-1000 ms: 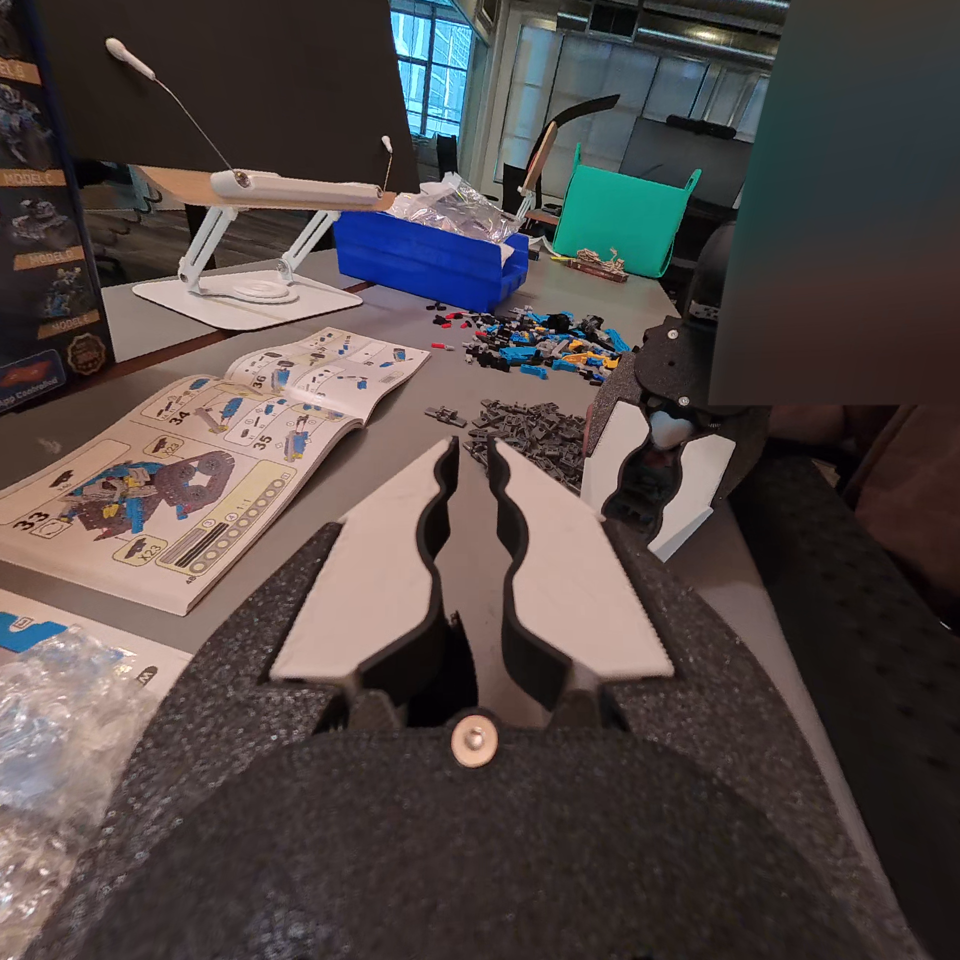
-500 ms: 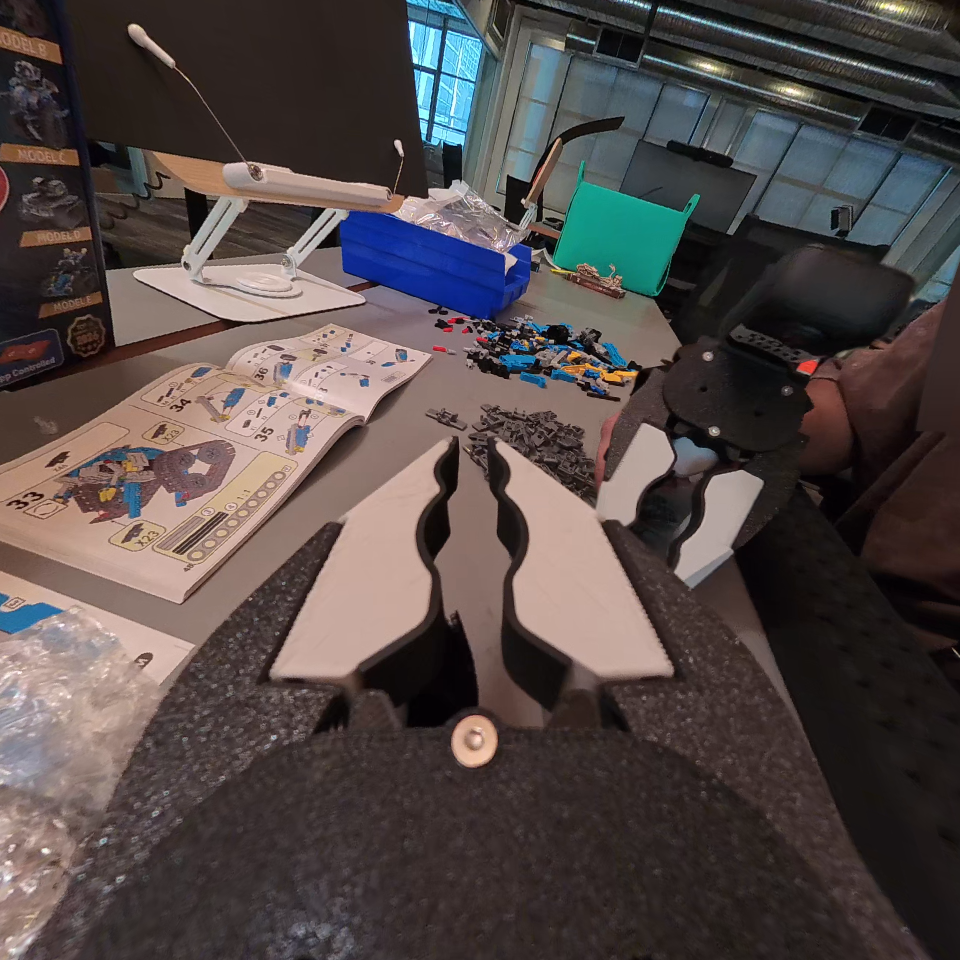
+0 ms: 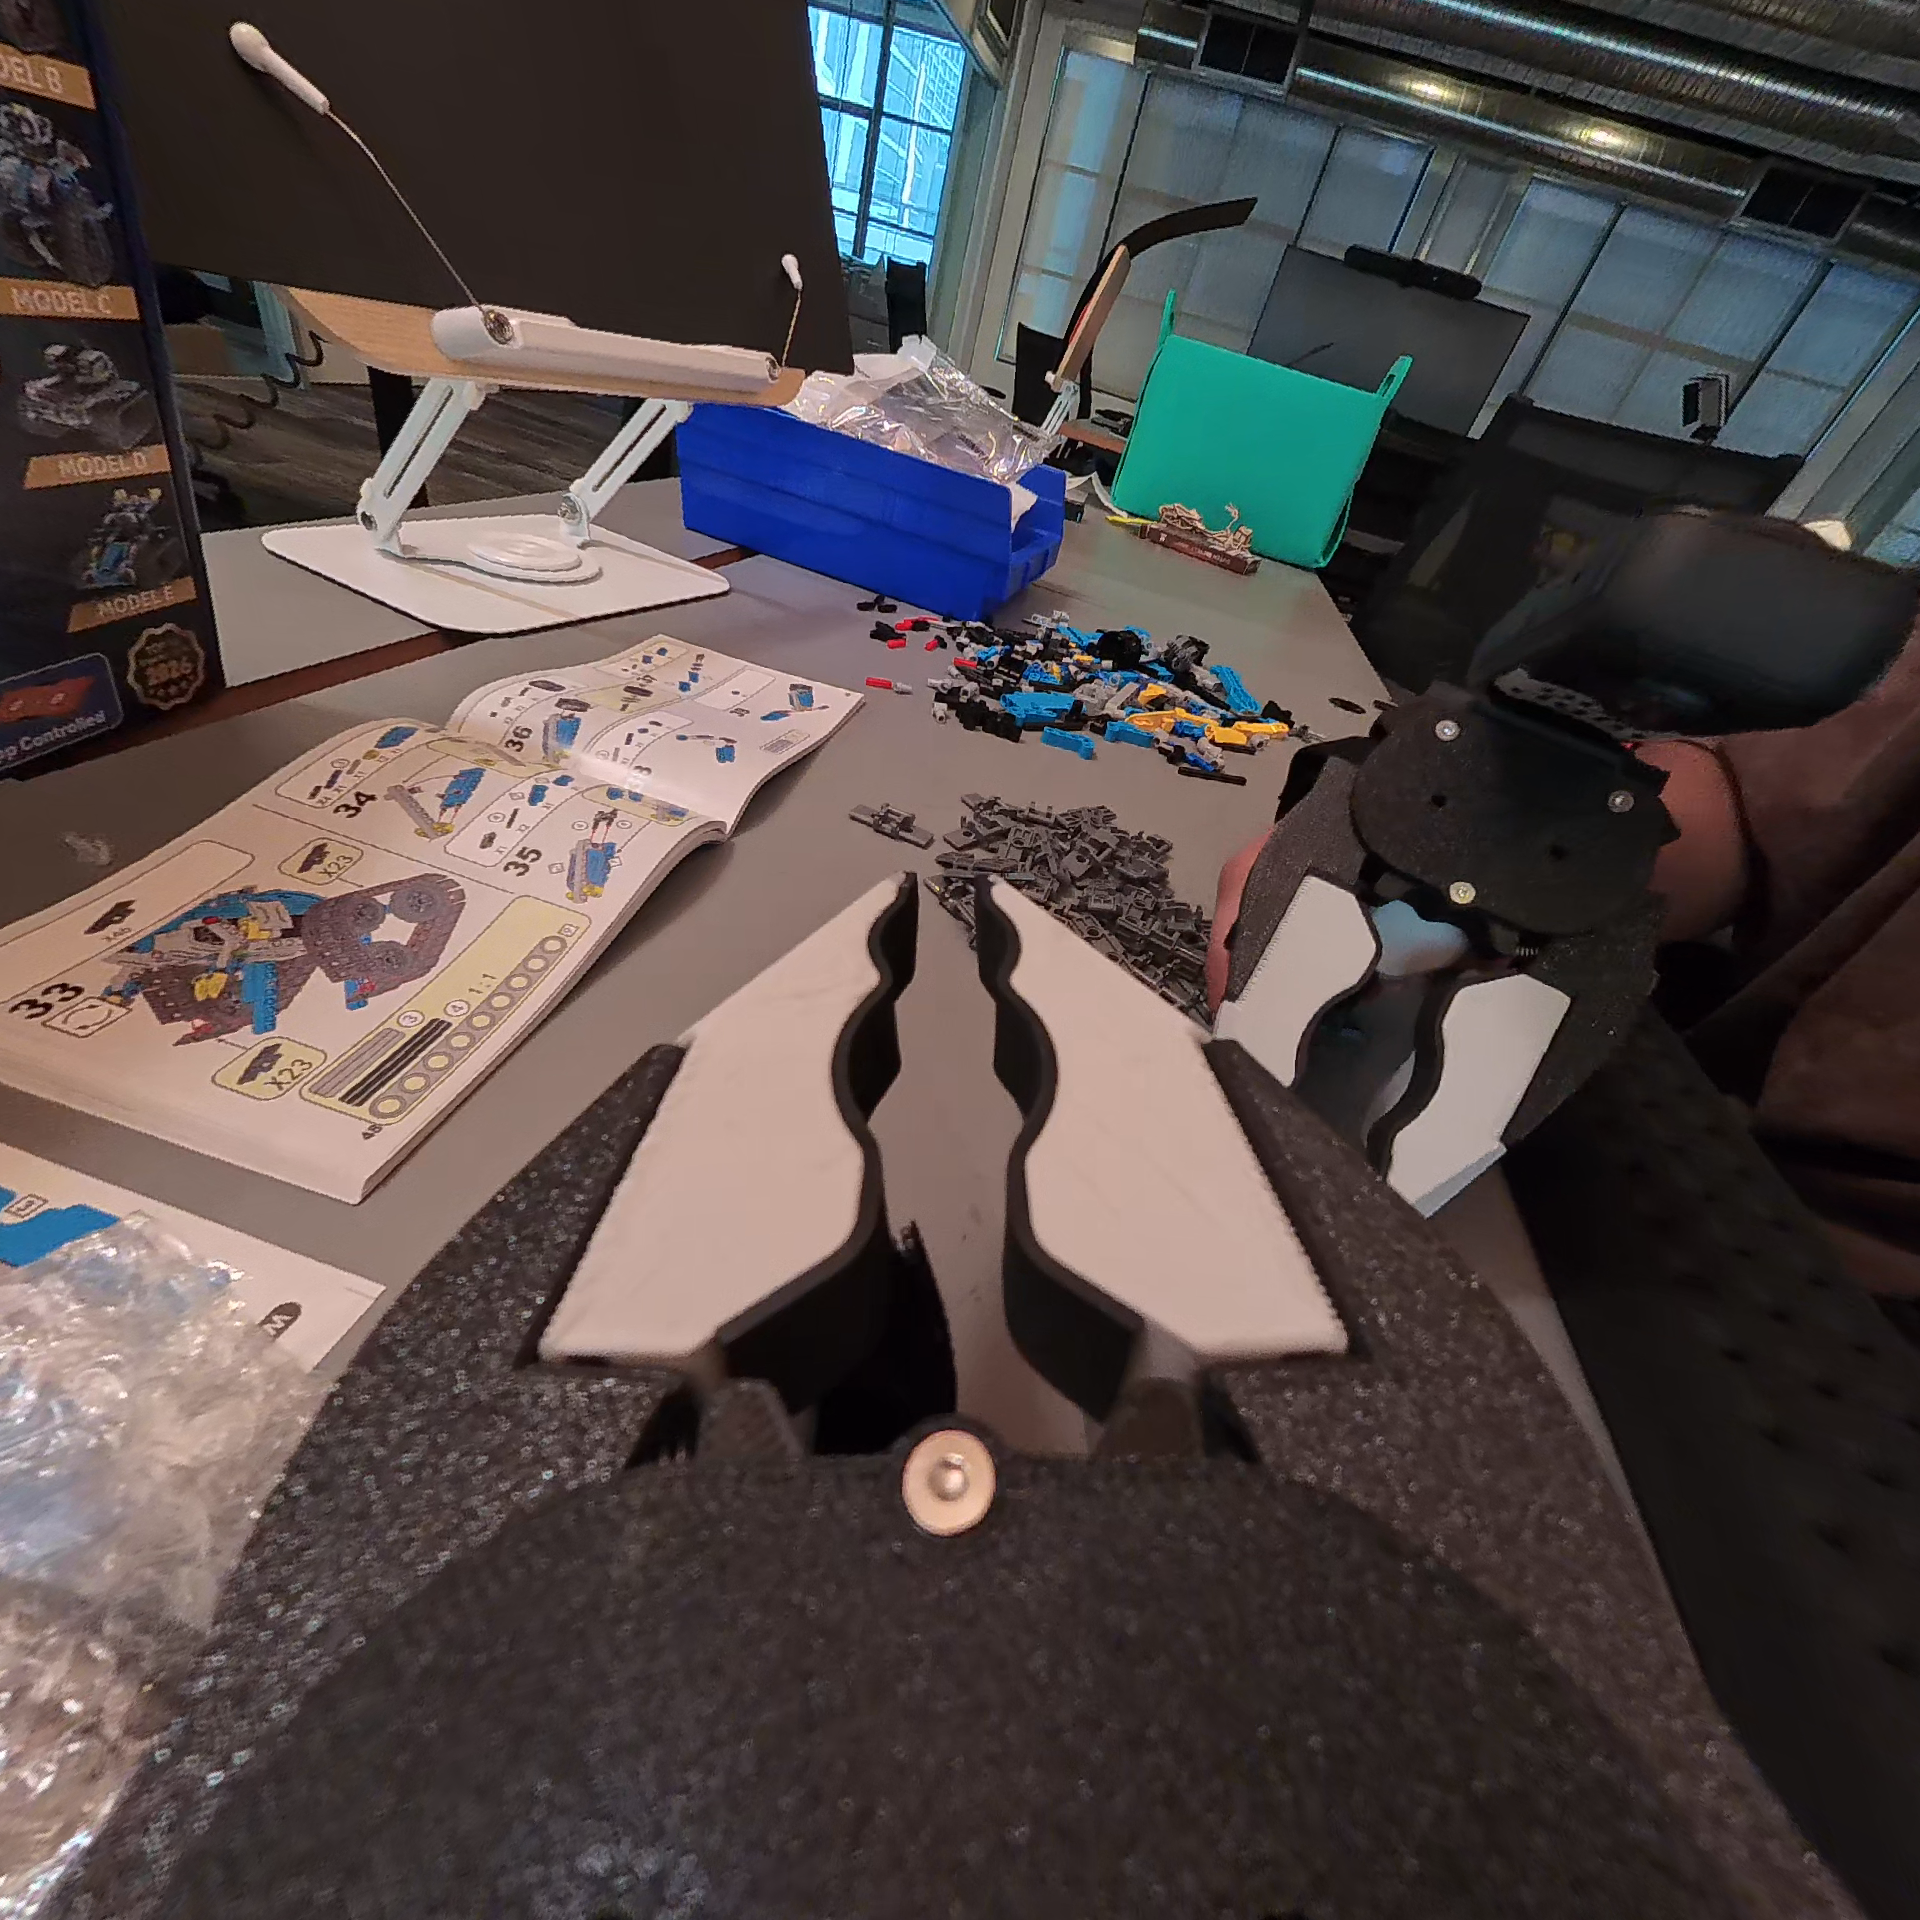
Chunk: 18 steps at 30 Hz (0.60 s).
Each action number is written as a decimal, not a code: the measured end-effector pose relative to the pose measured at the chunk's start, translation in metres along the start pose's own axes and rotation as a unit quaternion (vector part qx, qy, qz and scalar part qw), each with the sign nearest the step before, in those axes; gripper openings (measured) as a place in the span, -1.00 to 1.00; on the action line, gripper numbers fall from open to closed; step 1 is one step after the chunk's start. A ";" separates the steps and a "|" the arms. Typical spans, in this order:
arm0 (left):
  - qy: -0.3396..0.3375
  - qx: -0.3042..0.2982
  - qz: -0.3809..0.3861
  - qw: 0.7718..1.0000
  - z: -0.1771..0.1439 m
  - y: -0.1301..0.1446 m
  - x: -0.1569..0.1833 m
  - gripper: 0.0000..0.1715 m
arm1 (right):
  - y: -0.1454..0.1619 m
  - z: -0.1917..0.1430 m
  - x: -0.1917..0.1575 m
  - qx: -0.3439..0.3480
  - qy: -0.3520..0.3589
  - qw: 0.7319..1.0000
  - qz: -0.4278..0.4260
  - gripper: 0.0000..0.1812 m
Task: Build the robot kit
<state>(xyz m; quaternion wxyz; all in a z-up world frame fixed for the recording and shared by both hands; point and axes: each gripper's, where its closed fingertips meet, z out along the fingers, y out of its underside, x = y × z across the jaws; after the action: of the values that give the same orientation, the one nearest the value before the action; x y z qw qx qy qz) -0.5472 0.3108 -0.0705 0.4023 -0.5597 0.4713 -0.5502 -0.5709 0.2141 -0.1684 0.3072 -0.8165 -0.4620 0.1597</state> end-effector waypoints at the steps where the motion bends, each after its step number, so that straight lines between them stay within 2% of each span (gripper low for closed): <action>1: 0.000 0.000 0.001 1.000 0.000 0.000 0.000 -0.88 | 0.000 0.000 0.000 -0.001 -0.002 1.000 0.002 -0.69; 8: -0.001 -0.002 0.004 1.000 0.001 0.001 0.001 -0.88 | -0.011 -0.002 -0.008 0.015 -0.018 1.000 0.001 -0.68; 18: -0.001 -0.004 0.003 1.000 0.001 0.001 0.000 -0.88 | -0.008 0.004 -0.010 0.002 -0.011 1.000 -0.010 -0.66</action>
<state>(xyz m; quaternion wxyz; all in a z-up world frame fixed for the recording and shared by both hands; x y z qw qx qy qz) -0.5465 0.3101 -0.0714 0.4025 -0.5603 0.4747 -0.5465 -0.5831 0.2101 -0.1663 0.3048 -0.8094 -0.4735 0.1667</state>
